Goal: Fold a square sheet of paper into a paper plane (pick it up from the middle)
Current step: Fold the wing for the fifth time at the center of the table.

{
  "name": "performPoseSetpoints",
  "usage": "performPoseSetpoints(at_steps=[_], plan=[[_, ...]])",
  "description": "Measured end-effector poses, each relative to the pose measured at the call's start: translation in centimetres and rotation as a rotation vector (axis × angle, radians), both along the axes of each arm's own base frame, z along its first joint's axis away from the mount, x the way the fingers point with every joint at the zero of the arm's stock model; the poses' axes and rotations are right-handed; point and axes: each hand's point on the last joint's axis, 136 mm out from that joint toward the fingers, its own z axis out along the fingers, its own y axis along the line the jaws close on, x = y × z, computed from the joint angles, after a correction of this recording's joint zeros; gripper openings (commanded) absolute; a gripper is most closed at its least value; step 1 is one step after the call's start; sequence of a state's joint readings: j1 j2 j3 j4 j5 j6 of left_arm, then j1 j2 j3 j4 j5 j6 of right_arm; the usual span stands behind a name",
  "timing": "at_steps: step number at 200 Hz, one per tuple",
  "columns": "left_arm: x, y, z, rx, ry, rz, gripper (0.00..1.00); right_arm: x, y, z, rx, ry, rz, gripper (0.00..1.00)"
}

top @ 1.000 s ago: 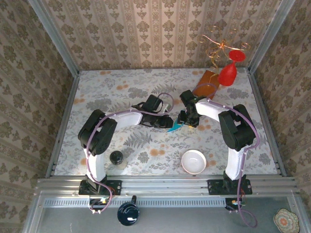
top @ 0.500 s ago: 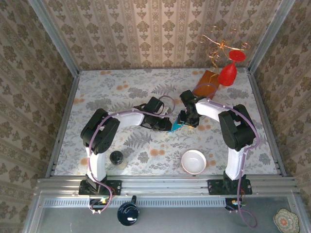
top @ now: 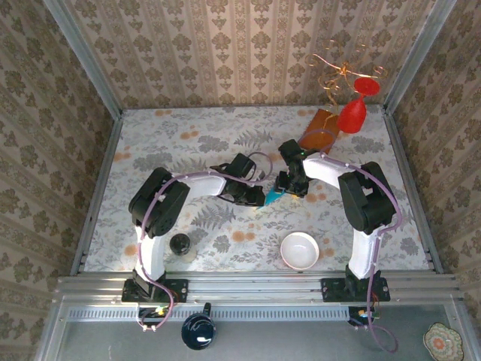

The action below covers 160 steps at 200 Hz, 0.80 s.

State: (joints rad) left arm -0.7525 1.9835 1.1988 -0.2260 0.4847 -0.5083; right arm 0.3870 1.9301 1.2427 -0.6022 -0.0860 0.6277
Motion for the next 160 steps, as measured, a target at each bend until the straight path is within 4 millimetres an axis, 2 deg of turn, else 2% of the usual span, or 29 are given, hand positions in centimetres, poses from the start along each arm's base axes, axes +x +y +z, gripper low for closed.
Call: performPoseSetpoints(at_steps=[77,110,135,160], plan=[[0.1,0.1,-0.1,0.018,-0.015,-0.001,0.13,0.0,0.0,-0.2,-0.003,0.008,-0.002,0.56],[0.2,0.1,0.1,0.022,-0.025,0.003,0.19,0.0,0.0,-0.3,-0.007,0.017,-0.004,0.56],[0.5,0.6,1.3,0.027,-0.062,0.023,0.25,0.0,-0.1,-0.4,-0.009,0.025,-0.006,0.56],[0.8,1.2,3.9,0.009,-0.123,0.056,0.26,0.0,-0.1,-0.4,-0.010,0.027,-0.006,0.56]])
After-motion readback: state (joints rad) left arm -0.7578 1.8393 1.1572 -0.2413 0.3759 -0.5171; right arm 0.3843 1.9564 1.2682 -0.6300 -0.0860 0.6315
